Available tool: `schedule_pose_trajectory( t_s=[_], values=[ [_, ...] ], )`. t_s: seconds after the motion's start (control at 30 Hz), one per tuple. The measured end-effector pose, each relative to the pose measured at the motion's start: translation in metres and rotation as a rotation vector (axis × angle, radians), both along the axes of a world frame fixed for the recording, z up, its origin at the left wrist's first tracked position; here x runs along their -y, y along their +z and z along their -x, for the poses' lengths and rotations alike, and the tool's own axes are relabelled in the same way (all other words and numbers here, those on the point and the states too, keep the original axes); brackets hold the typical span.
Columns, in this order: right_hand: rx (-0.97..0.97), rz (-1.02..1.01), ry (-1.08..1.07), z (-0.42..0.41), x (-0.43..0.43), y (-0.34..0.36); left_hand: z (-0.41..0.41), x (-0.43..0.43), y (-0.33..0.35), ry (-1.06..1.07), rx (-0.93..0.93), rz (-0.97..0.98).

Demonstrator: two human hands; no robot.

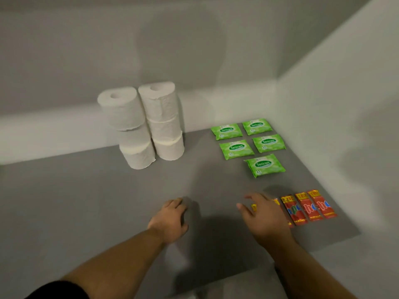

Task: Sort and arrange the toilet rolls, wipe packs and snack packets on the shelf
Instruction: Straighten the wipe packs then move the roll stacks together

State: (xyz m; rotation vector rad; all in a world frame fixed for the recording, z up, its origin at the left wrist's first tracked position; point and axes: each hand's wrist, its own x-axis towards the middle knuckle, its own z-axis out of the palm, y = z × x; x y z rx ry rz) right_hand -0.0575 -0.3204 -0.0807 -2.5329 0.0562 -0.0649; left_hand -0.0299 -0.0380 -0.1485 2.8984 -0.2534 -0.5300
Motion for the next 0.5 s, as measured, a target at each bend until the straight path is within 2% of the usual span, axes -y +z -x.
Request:
schedule_pose_trajectory(
  t_s=[0.13,0.3,0.5],
  values=[
    [-0.050,0.023,0.023,-0.023,-0.028,0.019,-0.001,-0.036,0.011,0.022,-0.046,0.036],
    [-0.044,-0.010,0.039,-0.073,-0.082,0.031,-0.028,-0.097,0.024,0.280,-0.070,0.283],
    [-0.083,-0.131,0.042,-0.143,-0.162,0.034,-0.091,-0.162,0.054,0.570,0.113,0.578]
  ],
)
